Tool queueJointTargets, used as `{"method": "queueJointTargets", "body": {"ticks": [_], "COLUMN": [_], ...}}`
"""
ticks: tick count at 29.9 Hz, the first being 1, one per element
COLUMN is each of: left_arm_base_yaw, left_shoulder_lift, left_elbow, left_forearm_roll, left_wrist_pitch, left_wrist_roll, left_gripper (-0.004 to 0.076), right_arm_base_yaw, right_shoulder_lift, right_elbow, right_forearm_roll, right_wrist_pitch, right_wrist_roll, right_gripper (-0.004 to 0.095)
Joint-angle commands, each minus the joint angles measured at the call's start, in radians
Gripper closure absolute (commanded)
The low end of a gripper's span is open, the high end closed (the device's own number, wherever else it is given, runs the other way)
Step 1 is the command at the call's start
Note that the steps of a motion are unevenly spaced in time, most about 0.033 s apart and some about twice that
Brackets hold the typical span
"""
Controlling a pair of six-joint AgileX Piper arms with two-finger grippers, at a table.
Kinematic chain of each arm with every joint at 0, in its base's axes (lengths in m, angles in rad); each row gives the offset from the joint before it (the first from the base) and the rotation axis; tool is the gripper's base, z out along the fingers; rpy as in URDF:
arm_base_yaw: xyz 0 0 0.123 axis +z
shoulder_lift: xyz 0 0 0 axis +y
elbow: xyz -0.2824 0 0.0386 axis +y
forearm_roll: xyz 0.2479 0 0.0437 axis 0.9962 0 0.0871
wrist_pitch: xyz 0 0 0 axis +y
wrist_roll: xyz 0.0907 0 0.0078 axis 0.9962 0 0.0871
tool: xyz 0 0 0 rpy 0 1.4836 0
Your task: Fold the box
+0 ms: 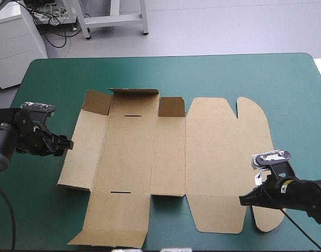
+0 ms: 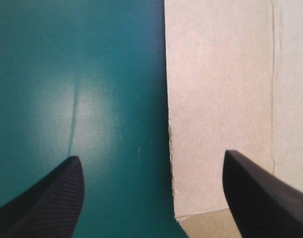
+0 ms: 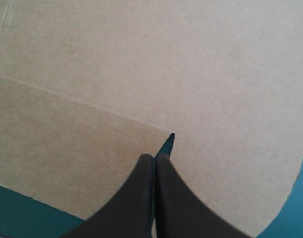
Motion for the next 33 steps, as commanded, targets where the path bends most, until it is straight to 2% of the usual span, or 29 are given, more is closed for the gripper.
{"method": "queueJointTargets", "body": {"ticks": [1,4,8,15,21,33], "left_arm_base_yaw": [-0.005,0.03,0.134,0.295,0.303,0.302], "left_shoulder_lift": [0.066,0.122,0.169,0.183,0.22,0.235], "left_elbow": [-0.032,-0.032,-0.032,-0.032,-0.012,0.128], "left_forearm_roll": [-0.008,-0.053,-0.2,-0.505,-0.533,-0.675], "left_wrist_pitch": [0.003,-0.007,-0.004,0.074,0.109,0.073], "left_wrist_roll": [0.003,0.016,0.109,0.311,0.335,0.376], "left_gripper": [0.0181,0.0181,0.0181,0.0181,0.0181,0.0181], "right_arm_base_yaw": [-0.004,-0.004,-0.004,-0.004,-0.004,-0.004], "right_shoulder_lift": [-0.029,-0.065,-0.158,-0.365,-0.491,-0.596], "right_elbow": [-0.022,-0.022,-0.022,-0.022,-0.022,-0.022], "right_forearm_roll": [0.053,0.057,0.05,0.044,0.042,0.042], "right_wrist_pitch": [-0.01,0.016,0.023,0.023,0.072,0.111], "right_wrist_roll": [-0.044,-0.055,-0.053,-0.056,-0.054,-0.052], "right_gripper": [0.0916,0.0916,0.0916,0.0916,0.0916,0.0916]}}
